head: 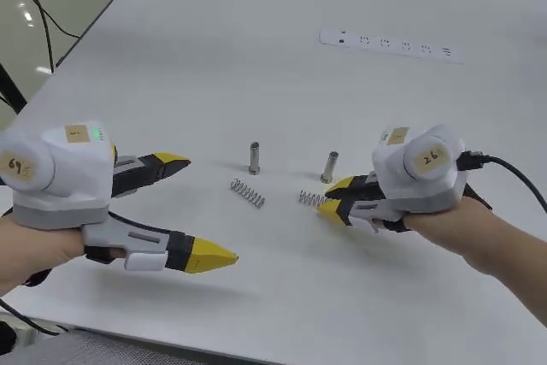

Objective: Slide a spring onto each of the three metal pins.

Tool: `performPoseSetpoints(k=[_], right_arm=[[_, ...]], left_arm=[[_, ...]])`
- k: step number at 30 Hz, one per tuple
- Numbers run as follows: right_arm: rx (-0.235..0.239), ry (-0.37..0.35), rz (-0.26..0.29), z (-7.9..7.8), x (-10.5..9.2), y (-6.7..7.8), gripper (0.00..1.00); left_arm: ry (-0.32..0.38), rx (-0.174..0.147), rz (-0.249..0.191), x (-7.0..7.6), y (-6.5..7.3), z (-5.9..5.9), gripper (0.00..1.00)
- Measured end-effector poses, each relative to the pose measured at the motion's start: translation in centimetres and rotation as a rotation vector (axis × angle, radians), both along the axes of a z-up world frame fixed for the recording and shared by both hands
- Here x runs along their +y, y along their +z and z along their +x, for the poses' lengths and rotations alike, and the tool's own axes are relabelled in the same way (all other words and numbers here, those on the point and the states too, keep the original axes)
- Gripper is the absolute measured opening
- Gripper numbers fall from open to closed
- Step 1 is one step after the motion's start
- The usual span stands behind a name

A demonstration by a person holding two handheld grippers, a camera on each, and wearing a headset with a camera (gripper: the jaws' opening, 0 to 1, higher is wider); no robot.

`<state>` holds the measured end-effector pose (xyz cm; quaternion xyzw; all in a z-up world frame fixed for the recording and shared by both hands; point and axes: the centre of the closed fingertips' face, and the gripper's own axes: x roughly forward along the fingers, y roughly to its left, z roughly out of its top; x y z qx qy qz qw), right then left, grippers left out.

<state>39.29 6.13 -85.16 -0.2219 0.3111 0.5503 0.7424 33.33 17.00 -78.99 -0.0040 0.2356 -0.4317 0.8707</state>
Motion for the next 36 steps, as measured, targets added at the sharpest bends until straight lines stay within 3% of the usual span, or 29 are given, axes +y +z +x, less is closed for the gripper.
performPoseSetpoints(k=[10,15,25,36], right_arm=[[-0.005,0.027,-0.03,-0.2,-0.4,-0.7,0.08],[-0.037,0.062,-0.043,-0.3,-0.4,-0.6,0.08],[-0.062,0.101,-0.03,-1.0,-1.2,1.2,0.07],[-0.115,0.155,-0.033,-2.3,-2.7,3.4,0.07]], left_arm=[[0.001,0.006,0.003,0.1,-0.3,-0.2,0.94],[-0.005,0.007,0.007,-0.2,-0.2,-0.4,0.94],[-0.047,0.015,0.003,-1.4,-0.1,-0.8,0.91],[-0.149,0.024,-0.028,-4.7,0.6,-0.4,0.78]])
